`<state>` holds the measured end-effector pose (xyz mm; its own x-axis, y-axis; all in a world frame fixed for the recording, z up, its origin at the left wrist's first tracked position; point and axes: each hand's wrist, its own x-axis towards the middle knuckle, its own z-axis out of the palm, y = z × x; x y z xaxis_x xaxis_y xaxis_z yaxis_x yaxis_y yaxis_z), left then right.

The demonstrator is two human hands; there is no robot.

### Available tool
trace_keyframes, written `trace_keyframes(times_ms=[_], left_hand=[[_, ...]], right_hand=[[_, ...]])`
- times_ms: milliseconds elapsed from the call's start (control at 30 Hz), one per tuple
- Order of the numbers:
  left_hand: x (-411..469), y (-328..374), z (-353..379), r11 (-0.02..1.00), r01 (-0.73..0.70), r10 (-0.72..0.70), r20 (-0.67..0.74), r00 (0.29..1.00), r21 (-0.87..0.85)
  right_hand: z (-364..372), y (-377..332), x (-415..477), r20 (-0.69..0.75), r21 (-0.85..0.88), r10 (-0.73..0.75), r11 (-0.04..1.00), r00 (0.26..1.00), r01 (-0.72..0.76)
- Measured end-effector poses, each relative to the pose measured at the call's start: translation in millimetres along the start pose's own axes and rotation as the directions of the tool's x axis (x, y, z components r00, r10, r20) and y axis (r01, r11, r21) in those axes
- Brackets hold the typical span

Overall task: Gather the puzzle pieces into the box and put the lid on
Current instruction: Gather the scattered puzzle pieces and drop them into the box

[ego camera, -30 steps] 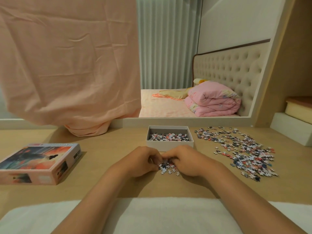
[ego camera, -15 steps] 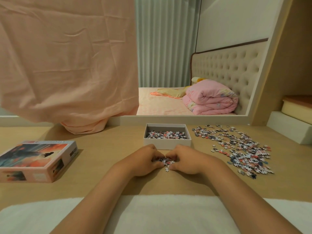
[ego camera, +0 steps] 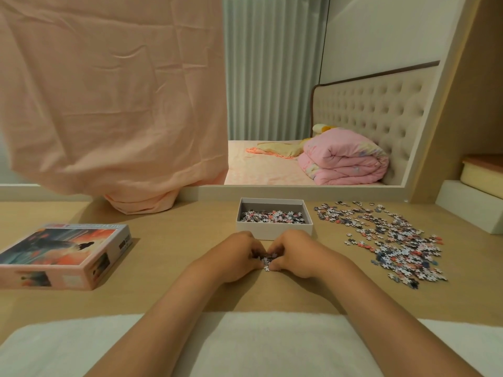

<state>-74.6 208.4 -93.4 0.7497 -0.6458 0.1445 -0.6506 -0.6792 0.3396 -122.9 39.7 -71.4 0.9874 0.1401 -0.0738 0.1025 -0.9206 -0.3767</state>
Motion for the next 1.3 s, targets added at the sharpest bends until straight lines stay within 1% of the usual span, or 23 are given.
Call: trace_keyframes(times_ms=[133, 267, 367, 433, 467, 533, 567, 667, 767, 833, 900, 967, 1067, 1167, 1233, 1300], left_hand=[[-1, -2, 3, 0.998, -0.011, 0.006, -0.074, 0.997, -0.066], [1, -7, 4, 0.966, 0.046, -0.07, -0.085, 0.994, -0.256], [4, -10, 0, 0.861, 0.087, -0.112, -0.021, 0.993, -0.501], [9, -11, -4, 0.798, 0.099, -0.139, -0.023, 0.99, -0.594], [13, -11, -6, 0.776, 0.102, -0.158, -0.035, 0.987, -0.623], [24, -9, -14, 0.739, 0.095, -0.19, -0.07, 0.979, -0.666], [31, -8, -20, 0.737, 0.084, -0.198, -0.095, 0.976, -0.67], [54, -6, -35, 0.787, 0.042, -0.198, -0.187, 0.962, -0.616], [73, -8, -40, 0.856, 0.026, -0.184, -0.258, 0.949, -0.517], [81, -11, -39, 0.903, 0.033, -0.158, -0.259, 0.953, -0.428], [83, -15, -36, 0.938, 0.057, -0.146, -0.241, 0.959, -0.343], [81, -18, -33, 0.945, 0.06, -0.143, -0.24, 0.96, -0.321], [72, -21, -33, 0.945, 0.029, -0.131, -0.295, 0.947, -0.327], [59, -20, -34, 0.967, -0.024, -0.072, -0.358, 0.931, -0.255], [47, -16, -35, 0.971, -0.057, -0.025, -0.335, 0.942, -0.233], [34, -12, -35, 0.969, -0.048, -0.011, -0.233, 0.973, -0.244]], right_hand=[[2, 4, 1, -0.039, 0.122, 0.043, 0.992, 0.998, -0.038], [4, 8, 3, -0.034, 0.316, 0.067, 0.947, 0.997, -0.053], [3, 9, 3, -0.059, 0.474, 0.098, 0.879, 0.993, -0.058], [-1, 8, 5, -0.093, 0.575, 0.113, 0.817, 0.989, -0.04], [-6, 8, 7, -0.119, 0.592, 0.122, 0.805, 0.985, -0.028], [-18, 10, 16, -0.191, 0.533, 0.123, 0.846, 0.974, -0.002], [-25, 10, 21, -0.228, 0.501, 0.118, 0.865, 0.966, 0.012], [-41, 13, 39, -0.329, 0.474, 0.109, 0.878, 0.938, 0.064], [-48, 15, 54, -0.417, 0.361, 0.086, 0.929, 0.905, 0.078], [-49, 18, 62, -0.401, 0.308, 0.062, 0.949, 0.914, 0.07], [-47, 21, 67, -0.322, 0.265, 0.049, 0.963, 0.945, 0.04], [-44, 25, 67, -0.29, 0.222, 0.05, 0.975, 0.956, 0.016], [-42, 29, 63, -0.352, 0.202, 0.054, 0.979, 0.934, 0.019], [-43, 30, 57, -0.41, 0.218, 0.048, 0.975, 0.911, 0.046], [-44, 28, 49, -0.426, 0.192, 0.026, 0.979, 0.904, 0.062], [-44, 23, 37, -0.385, 0.162, -0.01, 0.984, 0.923, 0.079]])
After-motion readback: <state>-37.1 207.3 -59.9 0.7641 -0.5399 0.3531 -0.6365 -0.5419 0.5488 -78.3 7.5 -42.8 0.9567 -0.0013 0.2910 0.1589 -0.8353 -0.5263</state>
